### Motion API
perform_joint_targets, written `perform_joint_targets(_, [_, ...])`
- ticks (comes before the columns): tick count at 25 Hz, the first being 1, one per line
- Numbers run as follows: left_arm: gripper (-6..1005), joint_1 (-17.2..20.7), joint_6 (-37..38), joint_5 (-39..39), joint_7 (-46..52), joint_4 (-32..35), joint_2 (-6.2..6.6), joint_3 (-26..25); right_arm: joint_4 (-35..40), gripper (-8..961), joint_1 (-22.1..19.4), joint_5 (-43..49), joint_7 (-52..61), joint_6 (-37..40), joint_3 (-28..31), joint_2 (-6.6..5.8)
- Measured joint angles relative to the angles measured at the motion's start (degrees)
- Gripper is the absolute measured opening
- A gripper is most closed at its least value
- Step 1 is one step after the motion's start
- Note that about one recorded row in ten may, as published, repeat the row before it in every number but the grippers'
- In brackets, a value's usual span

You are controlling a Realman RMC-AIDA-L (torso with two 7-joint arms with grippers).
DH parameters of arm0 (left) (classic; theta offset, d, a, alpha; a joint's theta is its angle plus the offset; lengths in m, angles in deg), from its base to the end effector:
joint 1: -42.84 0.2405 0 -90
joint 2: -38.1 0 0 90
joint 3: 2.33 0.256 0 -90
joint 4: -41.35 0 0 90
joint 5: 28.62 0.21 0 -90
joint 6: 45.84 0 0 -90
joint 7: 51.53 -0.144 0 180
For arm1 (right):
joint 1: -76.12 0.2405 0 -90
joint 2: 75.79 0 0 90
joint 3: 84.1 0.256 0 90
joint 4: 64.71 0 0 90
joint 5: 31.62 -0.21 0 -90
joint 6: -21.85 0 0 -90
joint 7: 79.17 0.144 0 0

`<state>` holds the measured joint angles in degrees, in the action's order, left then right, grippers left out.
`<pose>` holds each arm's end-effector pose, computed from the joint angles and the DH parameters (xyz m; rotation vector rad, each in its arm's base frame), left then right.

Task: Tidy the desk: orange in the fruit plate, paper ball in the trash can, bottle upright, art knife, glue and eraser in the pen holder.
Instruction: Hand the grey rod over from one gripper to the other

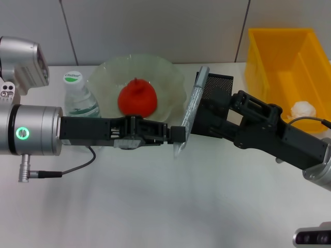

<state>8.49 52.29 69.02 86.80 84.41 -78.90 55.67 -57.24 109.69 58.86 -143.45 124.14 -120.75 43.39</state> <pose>-0.1802 0.3326 0.0033 2.3118 1.5106 0.7503 0.2191 0.2967 -0.0289 -1.3537 -1.5246 0.3852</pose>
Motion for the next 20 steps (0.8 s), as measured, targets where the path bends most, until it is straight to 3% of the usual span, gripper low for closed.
perform_joint_targets(20, [143, 0.40, 0.78, 0.28, 0.60, -2.08, 0.50, -1.23, -2.40, 700, 1.05, 0.71, -1.30, -1.94, -1.38, -0.09])
